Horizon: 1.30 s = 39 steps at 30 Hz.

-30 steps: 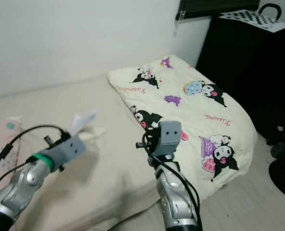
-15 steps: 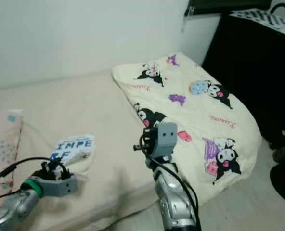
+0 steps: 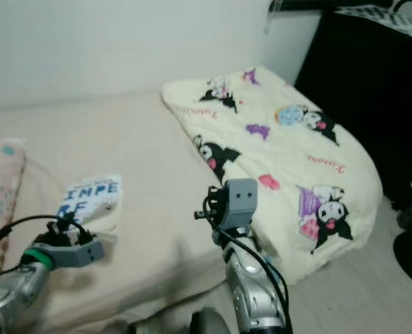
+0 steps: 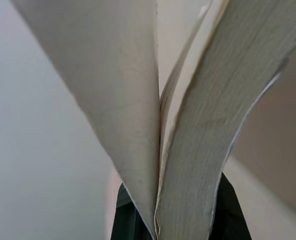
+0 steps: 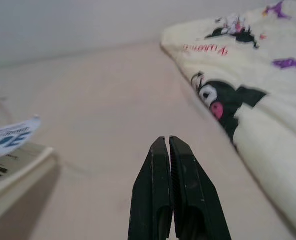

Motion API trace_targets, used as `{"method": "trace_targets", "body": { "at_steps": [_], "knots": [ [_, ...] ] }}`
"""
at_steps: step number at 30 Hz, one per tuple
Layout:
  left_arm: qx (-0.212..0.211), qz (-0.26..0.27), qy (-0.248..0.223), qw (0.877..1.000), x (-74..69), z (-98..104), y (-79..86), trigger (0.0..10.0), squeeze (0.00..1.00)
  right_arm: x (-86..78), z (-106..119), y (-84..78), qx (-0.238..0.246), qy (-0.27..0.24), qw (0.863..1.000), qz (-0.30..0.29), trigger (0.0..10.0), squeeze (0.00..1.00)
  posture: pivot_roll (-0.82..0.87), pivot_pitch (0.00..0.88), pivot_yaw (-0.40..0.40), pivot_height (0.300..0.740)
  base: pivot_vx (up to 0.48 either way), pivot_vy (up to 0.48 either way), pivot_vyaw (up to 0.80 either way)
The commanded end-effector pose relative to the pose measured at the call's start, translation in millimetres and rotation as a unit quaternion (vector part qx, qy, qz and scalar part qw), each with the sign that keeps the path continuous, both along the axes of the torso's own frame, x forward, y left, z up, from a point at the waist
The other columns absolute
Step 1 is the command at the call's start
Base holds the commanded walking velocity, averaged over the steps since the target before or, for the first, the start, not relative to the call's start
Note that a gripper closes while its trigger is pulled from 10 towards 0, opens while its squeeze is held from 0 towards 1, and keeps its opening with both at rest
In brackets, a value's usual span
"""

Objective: Clean up the room

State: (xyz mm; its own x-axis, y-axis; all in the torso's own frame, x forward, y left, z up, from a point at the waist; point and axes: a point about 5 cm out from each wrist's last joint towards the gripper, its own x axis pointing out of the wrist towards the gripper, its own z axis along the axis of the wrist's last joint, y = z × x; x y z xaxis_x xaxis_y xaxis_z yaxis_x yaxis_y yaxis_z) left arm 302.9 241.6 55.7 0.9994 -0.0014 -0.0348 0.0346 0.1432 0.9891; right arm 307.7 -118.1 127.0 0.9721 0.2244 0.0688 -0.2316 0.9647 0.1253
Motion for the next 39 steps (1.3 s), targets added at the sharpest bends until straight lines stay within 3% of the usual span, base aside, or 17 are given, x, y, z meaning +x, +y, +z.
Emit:
{"method": "trace_targets", "body": {
  "at_steps": [1,6,17,23,25,26,28,29,31,34,36,38,39],
  "knots": [
    [-0.004,0.027,-0.014,1.0,-1.9,2.2,11.8,10.0,0.0,-1.7,-3.0,-2.0,0.005,0.009,1.0,-0.001,10.0,0.0,-0.03,0.076,-0.002,0.602,0.0,0.0,0.0],
    [-0.003,0.041,-0.013,0.999,-5.9,-0.9,20.0,10.0,0.0,-2.3,-2.3,-2.5,0.005,0.008,1.0,0.003,10.0,0.0,-0.03,0.084,-0.009,0.602,0.0,0.0,0.0],
    [0.055,0.041,-0.076,0.995,-2.8,15.9,40.7,10.0,0.0,-15.3,-0.5,-7.4,-0.005,0.014,1.0,0.025,10.0,0.0,-0.07,0.17,-0.054,0.602,0.0,0.0,0.0],
    [0.053,0.034,-0.059,0.996,0.2,18.6,45.1,10.0,0.0,-22.7,1.5,-9.6,-0.011,0.018,0.999,0.036,10.0,0.0,-0.09,0.205,-0.063,0.602,0.0,0.0,0.0],
    [0.043,0.029,-0.045,0.998,-0.4,15.9,44.8,10.0,0.0,-23.7,3.0,-10.5,-0.012,0.019,0.999,0.036,10.0,0.0,-0.09,0.216,-0.065,0.602,0.0,0.0,0.0],
    [0.001,0.049,-0.033,0.998,-1.5,13.3,46.5,10.0,0.0,-24.1,3.6,-10.9,-0.013,0.019,0.999,0.036,10.0,0.0,-0.1,0.22,-0.063,0.602,0.0,0.0,0.0],
    [0.001,0.049,-0.033,0.998,-1.5,13.3,46.5,10.0,0.0,-24.1,3.6,-10.9,-0.013,0.019,0.999,0.036,10.0,0.0,-0.1,0.22,-0.063,0.602,0.0,0.0,0.0],
    [-0.03,0.063,-0.026,0.997,-2.4,11.5,47.7,10.0,0.0,-24.6,4.1,-11.2,-0.014,0.02,0.999,0.036,10.0,0.0,-0.1,0.22,-0.063,0.602,0.0,0.0,0.0],
    [-0.098,0.078,0.03,0.992,-6.8,-1.4,43.9,10.0,0.0,-25.3,4.7,-13.2,-0.016,0.021,0.999,0.031,10.0,0.0,-0.1,0.224,-0.06,0.602,0.0,0.0,0.0],
    [-0.119,0.078,0.072,0.987,-11.1,-10.5,41.4,10.0,0.0,-26.4,4.7,-14.9,-0.017,0.024,0.999,0.027,10.0,0.0,-0.1,0.223,-0.052,0.602,0.0,0.0,0.0],
    [-0.119,0.078,0.072,0.987,-11.1,-10.5,41.4,10.0,0.0,-26.4,4.7,-14.9,-0.017,0.024,0.999,0.027,10.0,0.0,-0.1,0.223,-0.052,0.602,0.0,0.0,0.0],
    [-0.119,0.073,0.149,0.979,-22.2,-25.9,42.2,10.0,0.0,-27.2,3.8,-15.7,-0.017,0.027,0.999,0.024,10.0,0.0,-0.09,0.212,-0.046,0.602,0.0,0.0,0.0],
    [-0.119,0.073,0.149,0.979,-22.2,-25.9,42.2,10.0,0.0,-27.2,3.8,-15.7,-0.017,0.027,0.999,0.024,10.0,0.0,-0.09,0.212,-0.046,0.602,0.0,0.0,0.0]
  ]
}}
